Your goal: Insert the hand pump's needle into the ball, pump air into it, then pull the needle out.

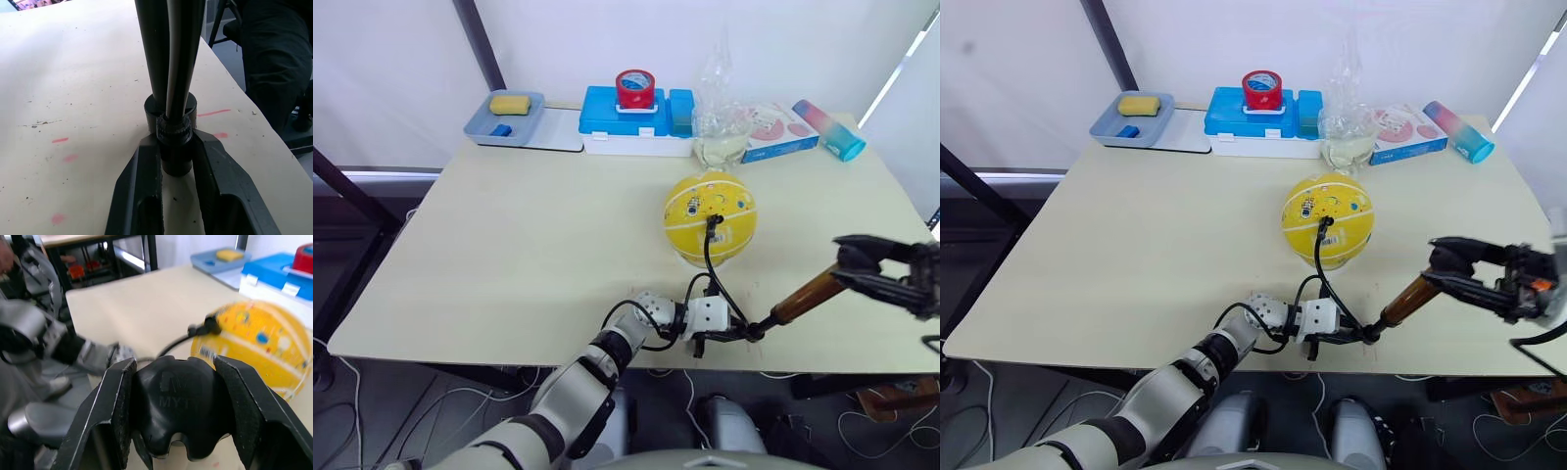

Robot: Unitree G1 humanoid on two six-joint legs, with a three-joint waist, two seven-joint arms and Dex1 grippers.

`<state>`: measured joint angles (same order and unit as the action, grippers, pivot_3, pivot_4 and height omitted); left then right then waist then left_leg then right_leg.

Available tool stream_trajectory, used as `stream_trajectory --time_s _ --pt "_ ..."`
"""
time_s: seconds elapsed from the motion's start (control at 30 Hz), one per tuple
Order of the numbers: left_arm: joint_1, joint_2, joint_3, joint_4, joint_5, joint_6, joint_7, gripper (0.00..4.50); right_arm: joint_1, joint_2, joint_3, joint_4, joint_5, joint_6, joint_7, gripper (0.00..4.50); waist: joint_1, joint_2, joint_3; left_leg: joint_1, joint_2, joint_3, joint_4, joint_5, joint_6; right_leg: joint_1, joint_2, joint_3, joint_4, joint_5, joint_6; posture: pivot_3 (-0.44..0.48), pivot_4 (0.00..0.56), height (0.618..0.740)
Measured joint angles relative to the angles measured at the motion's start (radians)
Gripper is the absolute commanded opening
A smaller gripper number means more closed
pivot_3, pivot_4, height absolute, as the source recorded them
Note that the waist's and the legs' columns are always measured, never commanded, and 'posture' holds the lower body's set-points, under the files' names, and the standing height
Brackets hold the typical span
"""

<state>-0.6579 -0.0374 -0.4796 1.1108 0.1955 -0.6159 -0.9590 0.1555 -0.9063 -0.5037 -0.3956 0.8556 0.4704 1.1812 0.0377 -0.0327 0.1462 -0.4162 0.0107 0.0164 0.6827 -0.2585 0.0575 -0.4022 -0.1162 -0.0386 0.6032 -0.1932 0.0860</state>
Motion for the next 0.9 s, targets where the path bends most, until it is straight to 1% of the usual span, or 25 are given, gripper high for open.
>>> stream_trajectory --time_s 0.13,0.23,0.33,0.43,0.67,0.8,0.9 --pt "0.001 0.0 -0.001 0.001 0.001 0.0 0.001 0.38 -0.001 0.095 0.133 0.062 -0.121 -0.135 0.009 2.0 0.0 -0.002 -0.001 0.0 0.0 0.0 0.0 0.002 0.003 0.0 0.0 0.0 0.0 0.0 0.0 0.0 0.15 0.739" --pt "0.0 0.0 -0.001 0.001 0.001 0.0 0.001 0.38 -0.004 0.109 0.165 0.09 -0.157 -0.178 0.012 2.0 0.0 -0.001 -0.001 0.0 0.0 0.0 0.0 0.002 0.003 0.0 0.0 0.0 0.0 0.001 -0.002 0.0 0.15 0.739" --pt "0.0 0.0 -0.001 0.001 0.001 0.0 0.001 0.38 -0.008 0.105 0.161 0.09 -0.142 -0.167 0.018 2.0 0.001 -0.001 -0.001 0.0 0.0 0.0 0.0 0.002 0.003 0.0 0.0 0.0 0.0 0.002 -0.003 0.0 0.15 0.739" --pt "-0.001 -0.003 -0.001 -0.002 0.001 -0.001 0.0 0.38 -0.019 0.059 0.1 0.087 -0.066 -0.101 0.028 2.0 0.001 0.003 0.001 -0.001 -0.001 0.001 0.0 0.002 0.003 0.0 -0.001 0.0 0.0 0.002 -0.004 0.0 0.15 0.739" --pt "-0.004 -0.002 0.0 -0.002 0.001 -0.001 -0.003 0.38 -0.092 -0.109 -0.106 0.058 0.165 0.11 0.036 2.0 0.001 0.004 0.002 -0.001 0.0 0.0 0.0 0.002 0.003 0.0 -0.001 0.0 0.0 0.002 -0.004 0.0 0.15 0.739" --pt "-0.003 -0.001 0.0 -0.002 0.001 -0.001 -0.004 0.38 -0.136 -0.137 -0.166 0.059 0.253 0.199 0.009 2.0 0.001 0.004 0.003 -0.001 0.0 0.0 0.0 0.0 0.0 0.0 -0.001 0.0 0.0 0.002 -0.004 0.0 0.15 0.739" --pt "-0.004 -0.001 0.0 -0.002 0.001 -0.001 -0.005 0.38 -0.151 -0.167 -0.201 0.056 0.287 0.263 -0.012 2.0 0.001 0.004 0.003 -0.001 0.0 0.0 0.0 0.001 0.002 -0.001 -0.001 0.0 0.0 0.002 -0.004 0.0 0.15 0.739"
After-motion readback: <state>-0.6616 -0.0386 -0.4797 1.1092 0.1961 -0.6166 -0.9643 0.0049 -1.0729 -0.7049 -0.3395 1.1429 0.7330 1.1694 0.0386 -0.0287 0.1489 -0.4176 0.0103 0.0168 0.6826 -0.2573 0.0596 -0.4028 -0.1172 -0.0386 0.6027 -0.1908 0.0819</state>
